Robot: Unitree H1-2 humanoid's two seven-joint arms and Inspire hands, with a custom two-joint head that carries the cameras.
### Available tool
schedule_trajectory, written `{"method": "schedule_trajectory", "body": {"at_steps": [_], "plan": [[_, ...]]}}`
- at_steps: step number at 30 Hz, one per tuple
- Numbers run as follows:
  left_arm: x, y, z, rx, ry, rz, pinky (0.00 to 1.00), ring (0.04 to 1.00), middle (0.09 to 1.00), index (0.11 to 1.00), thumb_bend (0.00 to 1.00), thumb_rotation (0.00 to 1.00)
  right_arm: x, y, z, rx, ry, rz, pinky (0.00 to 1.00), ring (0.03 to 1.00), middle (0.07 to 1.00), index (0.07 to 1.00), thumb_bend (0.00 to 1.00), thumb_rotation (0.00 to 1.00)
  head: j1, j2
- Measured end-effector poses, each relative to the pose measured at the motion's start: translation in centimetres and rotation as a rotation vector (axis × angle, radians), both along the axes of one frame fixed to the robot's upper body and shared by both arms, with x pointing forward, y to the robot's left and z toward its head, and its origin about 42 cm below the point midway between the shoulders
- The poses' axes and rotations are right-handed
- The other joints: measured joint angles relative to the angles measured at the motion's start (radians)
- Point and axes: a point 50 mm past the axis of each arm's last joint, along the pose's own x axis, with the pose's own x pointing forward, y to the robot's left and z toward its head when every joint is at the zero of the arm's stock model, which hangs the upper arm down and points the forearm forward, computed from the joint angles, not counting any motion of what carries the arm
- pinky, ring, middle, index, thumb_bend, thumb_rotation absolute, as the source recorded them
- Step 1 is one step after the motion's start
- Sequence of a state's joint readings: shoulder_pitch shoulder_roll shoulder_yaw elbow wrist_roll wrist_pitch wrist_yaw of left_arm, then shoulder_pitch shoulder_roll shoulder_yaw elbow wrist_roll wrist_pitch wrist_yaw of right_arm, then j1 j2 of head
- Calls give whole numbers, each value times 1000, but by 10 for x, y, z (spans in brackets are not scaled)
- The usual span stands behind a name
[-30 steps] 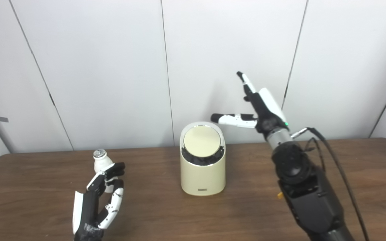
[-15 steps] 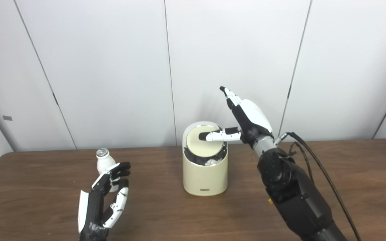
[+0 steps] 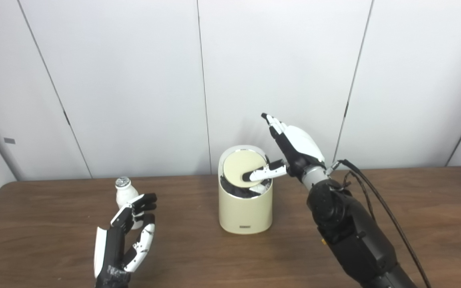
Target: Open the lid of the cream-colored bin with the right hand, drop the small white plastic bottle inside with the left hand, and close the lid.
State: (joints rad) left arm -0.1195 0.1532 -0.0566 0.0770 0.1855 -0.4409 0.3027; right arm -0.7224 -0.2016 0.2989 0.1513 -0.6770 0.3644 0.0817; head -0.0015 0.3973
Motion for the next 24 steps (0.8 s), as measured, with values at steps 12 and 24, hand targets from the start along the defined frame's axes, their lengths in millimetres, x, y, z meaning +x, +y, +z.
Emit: {"method": "schedule_trajectory", "body": {"at_steps": [12, 24], "plan": [[0, 0, 0, 1, 0, 0, 607, 704, 739, 733, 215, 456, 0, -5, 6, -49, 33, 32, 1000, 1000, 1000, 1000, 1000, 324, 0, 2], [0, 0, 0, 0, 0, 0, 615, 709, 743, 737, 219, 449, -4, 1, 11, -40, 5, 30, 1000, 1000, 1000, 1000, 1000, 156, -3, 0]]}}
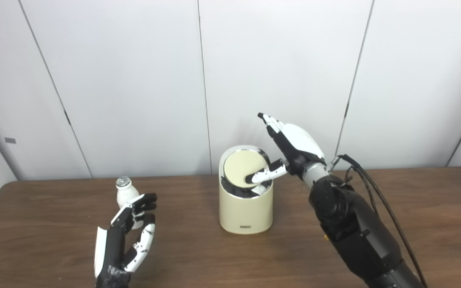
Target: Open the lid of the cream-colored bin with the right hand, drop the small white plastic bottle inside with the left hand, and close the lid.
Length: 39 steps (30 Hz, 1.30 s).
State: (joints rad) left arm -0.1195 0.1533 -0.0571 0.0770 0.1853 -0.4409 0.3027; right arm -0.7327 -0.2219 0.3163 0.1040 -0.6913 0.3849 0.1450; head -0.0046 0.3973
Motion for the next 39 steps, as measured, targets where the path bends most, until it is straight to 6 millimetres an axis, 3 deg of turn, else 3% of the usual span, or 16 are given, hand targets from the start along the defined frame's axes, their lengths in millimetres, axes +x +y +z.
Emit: {"method": "schedule_trajectory", "body": {"at_steps": [9, 14, 19, 22, 24, 33, 39], "plan": [[0, 0, 0, 1, 0, 0, 614, 707, 740, 733, 219, 463, -3, 2, 2, 2, -19, 9, 987, 1000, 1000, 1000, 1000, 145, -3, -3], [0, 1, 0, 3, 1, -1, 620, 712, 742, 732, 220, 461, -4, -1, 0, 25, -6, 8, 1000, 1000, 1000, 1000, 1000, 206, -8, -11], [2, 2, -1, 3, 4, -1, 622, 710, 740, 732, 221, 470, -4, -14, -19, 192, 86, 11, 1000, 1000, 1000, 1000, 917, 724, -9, -18], [3, 3, -1, 6, 7, 1, 620, 710, 740, 732, 225, 476, -7, -19, -32, 270, 143, 18, 974, 1000, 1000, 1000, 877, 891, -11, -26], [5, 4, -1, 6, 8, 0, 621, 710, 741, 734, 229, 486, -7, -20, -32, 289, 150, 26, 962, 1000, 1000, 1000, 883, 938, -11, -32], [8, 2, 0, 10, -1, 11, 609, 704, 738, 729, 224, 474, -7, -22, -30, 334, 154, 46, 949, 1000, 1000, 1000, 840, 1000, -11, -37], [9, 1, 0, 11, -3, 6, 618, 708, 739, 730, 224, 462, -16, -36, -33, 429, 118, 73, 916, 999, 1000, 1000, 878, 1000, -9, -34]]}}
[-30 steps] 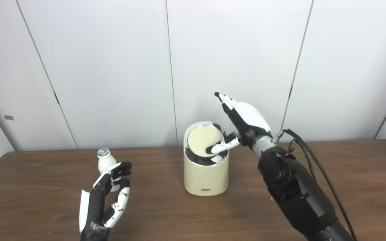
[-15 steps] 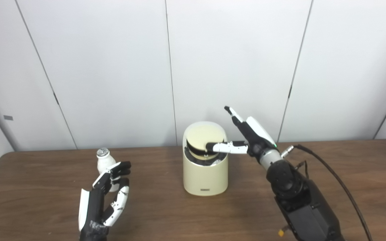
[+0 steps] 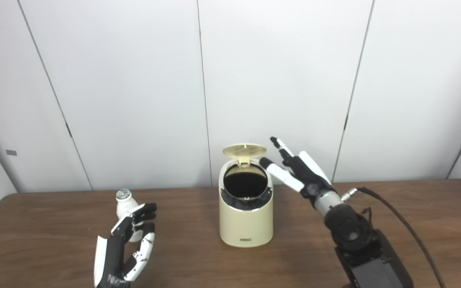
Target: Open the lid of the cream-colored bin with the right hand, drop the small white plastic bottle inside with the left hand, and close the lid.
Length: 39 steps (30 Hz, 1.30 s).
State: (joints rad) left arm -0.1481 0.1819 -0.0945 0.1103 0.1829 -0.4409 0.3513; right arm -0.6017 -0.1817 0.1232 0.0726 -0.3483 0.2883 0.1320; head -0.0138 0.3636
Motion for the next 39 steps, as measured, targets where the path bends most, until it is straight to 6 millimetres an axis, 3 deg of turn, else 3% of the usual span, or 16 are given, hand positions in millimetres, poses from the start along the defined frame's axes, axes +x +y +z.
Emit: {"method": "schedule_trajectory", "body": {"at_steps": [5, 6, 7, 8, 9, 11, 14, 15, 23, 27, 29, 34, 39], "plan": [[0, 0, 0, 2, 0, -1, 615, 707, 739, 731, 220, 463, -17, -20, -20, 53, -76, -14, 955, 1000, 1000, 1000, 930, 1000, 5, 3], [0, 0, 0, 2, 0, -1, 621, 712, 743, 734, 223, 463, -21, -25, -24, 79, -87, -24, 951, 1000, 1000, 1000, 869, 994, 6, 5], [0, 0, 0, 1, 0, -1, 622, 714, 746, 736, 221, 460, -26, -31, -28, 113, -113, -36, 923, 977, 1000, 1000, 708, 982, 5, 5], [0, 1, 0, 1, 0, 0, 622, 715, 747, 737, 220, 457, -31, -36, -32, 142, -141, -53, 913, 969, 1000, 1000, 654, 978, 5, 5], [0, 1, 0, 2, 1, 0, 622, 715, 747, 737, 220, 454, -36, -40, -33, 169, -185, -61, 932, 982, 1000, 986, 510, 946, 5, 5], [0, 1, 0, 3, 1, 0, 623, 715, 748, 737, 220, 459, -46, -46, -40, 202, -253, -90, 955, 991, 993, 954, 344, 881, 6, 6], [-1, 2, 0, 2, 1, 0, 622, 716, 746, 735, 223, 462, -59, -52, -53, 231, -339, -116, 809, 896, 915, 863, 194, 530, 5, 8], [-1, 2, 0, 2, 1, 1, 625, 718, 747, 737, 224, 480, -62, -55, -58, 232, -361, -121, 700, 804, 839, 830, 175, 308, 3, 9], [-2, 9, 0, 18, 3, 10, 634, 714, 743, 734, 234, 478, -85, -86, -115, 197, -333, -212, 617, 731, 768, 773, 209, 104, 0, 11], [-3, 11, -1, 7, 6, 11, 641, 718, 744, 736, 235, 492, -88, -89, -115, 212, -371, -233, 644, 743, 781, 764, 221, 117, 3, 15], [-4, 12, -1, 7, 7, 15, 639, 716, 743, 735, 234, 500, -89, -90, -116, 228, -369, -242, 659, 755, 790, 771, 220, 75, 2, 17], [-7, 18, -2, 2, 13, 16, 665, 736, 753, 737, 260, 543, -91, -91, -119, 265, -359, -245, 683, 769, 790, 774, 229, 211, -3, 23], [-9, 22, -2, 5, 13, 23, 659, 734, 750, 729, 269, 570, -93, -92, -119, 280, -363, -260, 680, 769, 786, 760, 222, 216, -8, 28]]}}
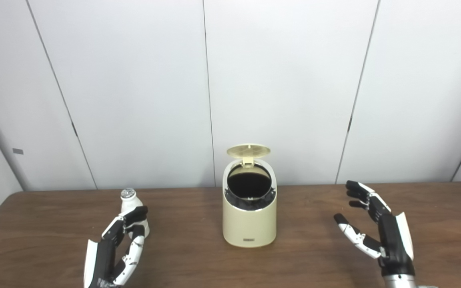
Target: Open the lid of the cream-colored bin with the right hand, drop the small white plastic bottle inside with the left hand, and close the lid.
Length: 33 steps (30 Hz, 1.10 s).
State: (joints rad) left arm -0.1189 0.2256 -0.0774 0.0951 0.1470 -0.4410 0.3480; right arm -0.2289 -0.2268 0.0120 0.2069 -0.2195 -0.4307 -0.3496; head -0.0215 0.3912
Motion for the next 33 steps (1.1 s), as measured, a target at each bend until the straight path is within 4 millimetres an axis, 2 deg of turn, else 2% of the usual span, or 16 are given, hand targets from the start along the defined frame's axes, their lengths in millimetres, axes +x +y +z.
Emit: {"method": "schedule_trajectory", "body": {"at_steps": [4, 10, 15, 18, 20, 22, 25, 27, 28, 30, 31, 32, 33], "plan": [[-7, 1, 12, 12, -47, -3, 642, 719, 749, 732, 256, 570, -1, 0, 0, 6, -5, -8, 694, 773, 790, 761, 232, 206, 12, 6], [-26, 6, 61, 14, -230, -10, 647, 727, 751, 740, 284, 600, 0, -3, -1, 41, 3, -6, 720, 788, 797, 775, 235, 174, 38, 9], [-46, 18, 95, -12, -350, -20, 640, 735, 759, 739, 242, 494, 0, -5, -2, 52, 12, 0, 732, 796, 806, 781, 232, 91, 57, 6], [-48, 30, 98, -8, -349, 20, 630, 731, 756, 736, 236, 465, 1, -5, -3, 51, 18, 1, 734, 798, 809, 780, 230, 105, 72, -6], [-48, 37, 96, -9, -330, 64, 611, 713, 735, 716, 240, 418, 1, -6, -4, 53, 21, 3, 749, 810, 817, 784, 223, 34, 80, -11], [-46, 44, 90, -12, -311, 124, 589, 691, 713, 696, 251, 387, 1, -7, -4, 63, 24, 4, 738, 807, 815, 780, 224, 72, 87, -15], [-36, 57, 73, -15, -261, 215, 567, 678, 702, 689, 357, 446, 2, -7, -5, 68, 29, 5, 745, 811, 816, 783, 227, 26, 103, -20], [-28, 64, 65, -2, -231, 260, 605, 713, 734, 713, 527, 514, 3, -8, -6, 71, 33, 5, 735, 804, 809, 778, 224, 5, 110, -23], [-24, 68, 63, 10, -221, 278, 667, 771, 792, 764, 668, 569, 3, -8, -6, 70, 35, 5, 735, 806, 811, 781, 220, 2, 121, -25], [-16, 74, 59, 35, -198, 305, 744, 846, 864, 836, 793, 612, 3, -9, -7, 67, 37, 5, 742, 809, 812, 783, 218, 0, 127, -26], [-12, 75, 58, 55, -186, 314, 761, 863, 880, 853, 814, 617, 4, -9, -7, 67, 37, 5, 745, 810, 811, 783, 218, 0, 127, -26], [-7, 77, 56, 69, -171, 315, 818, 920, 934, 911, 899, 626, 4, -9, -7, 67, 37, 4, 755, 816, 812, 784, 218, 0, 138, -26], [0, 80, 51, 84, -141, 312, 813, 931, 960, 943, 949, 637, 4, -9, -7, 65, 37, 4, 758, 817, 809, 782, 216, 0, 140, -26]]}}
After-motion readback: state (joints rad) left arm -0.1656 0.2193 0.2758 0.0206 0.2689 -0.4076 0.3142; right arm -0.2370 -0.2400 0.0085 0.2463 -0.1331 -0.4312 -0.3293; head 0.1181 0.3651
